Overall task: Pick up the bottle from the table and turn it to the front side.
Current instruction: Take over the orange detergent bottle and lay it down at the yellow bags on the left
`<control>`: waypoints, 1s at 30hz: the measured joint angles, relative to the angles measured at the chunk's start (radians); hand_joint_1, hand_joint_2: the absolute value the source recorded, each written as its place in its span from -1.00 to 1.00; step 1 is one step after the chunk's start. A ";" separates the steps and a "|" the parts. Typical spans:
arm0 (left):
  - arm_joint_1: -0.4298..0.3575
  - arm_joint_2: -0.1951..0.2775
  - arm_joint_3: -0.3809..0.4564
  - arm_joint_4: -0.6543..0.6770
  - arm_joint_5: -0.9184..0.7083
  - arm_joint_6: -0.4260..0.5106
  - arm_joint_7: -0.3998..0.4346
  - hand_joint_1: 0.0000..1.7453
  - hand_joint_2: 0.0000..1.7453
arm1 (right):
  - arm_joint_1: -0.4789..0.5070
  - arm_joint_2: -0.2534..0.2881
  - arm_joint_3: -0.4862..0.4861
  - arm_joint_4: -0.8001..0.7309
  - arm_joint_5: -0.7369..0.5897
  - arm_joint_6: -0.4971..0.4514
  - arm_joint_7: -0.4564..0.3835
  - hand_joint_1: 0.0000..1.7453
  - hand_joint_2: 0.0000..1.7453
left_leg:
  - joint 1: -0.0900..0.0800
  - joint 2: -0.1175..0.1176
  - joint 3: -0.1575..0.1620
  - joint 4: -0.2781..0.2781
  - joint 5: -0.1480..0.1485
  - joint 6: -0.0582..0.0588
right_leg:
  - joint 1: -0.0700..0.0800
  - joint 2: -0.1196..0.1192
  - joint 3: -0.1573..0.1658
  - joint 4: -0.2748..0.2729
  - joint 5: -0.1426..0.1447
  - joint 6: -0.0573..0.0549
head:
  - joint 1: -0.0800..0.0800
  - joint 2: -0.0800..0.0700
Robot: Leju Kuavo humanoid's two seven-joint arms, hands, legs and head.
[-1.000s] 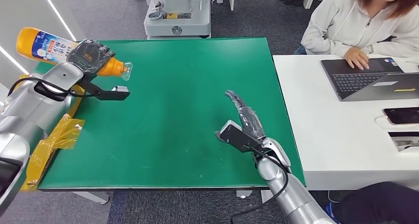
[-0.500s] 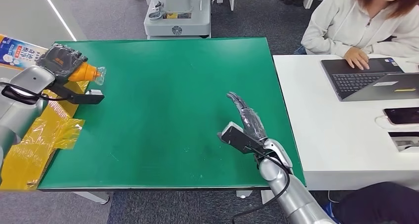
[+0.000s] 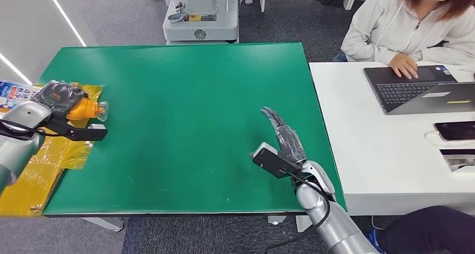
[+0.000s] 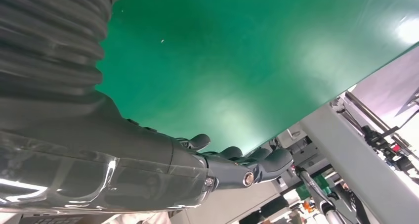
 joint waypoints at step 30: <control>0.198 -0.153 0.108 0.032 0.030 -0.033 -0.050 0.97 1.00 | 0.049 -0.009 0.016 -0.108 0.043 -0.005 0.037 -1.00 1.00 | 0.000 -0.001 0.000 0.000 -0.001 0.000 | 0.000 -0.002 0.000 0.000 0.000 0.000 | 0.000 0.000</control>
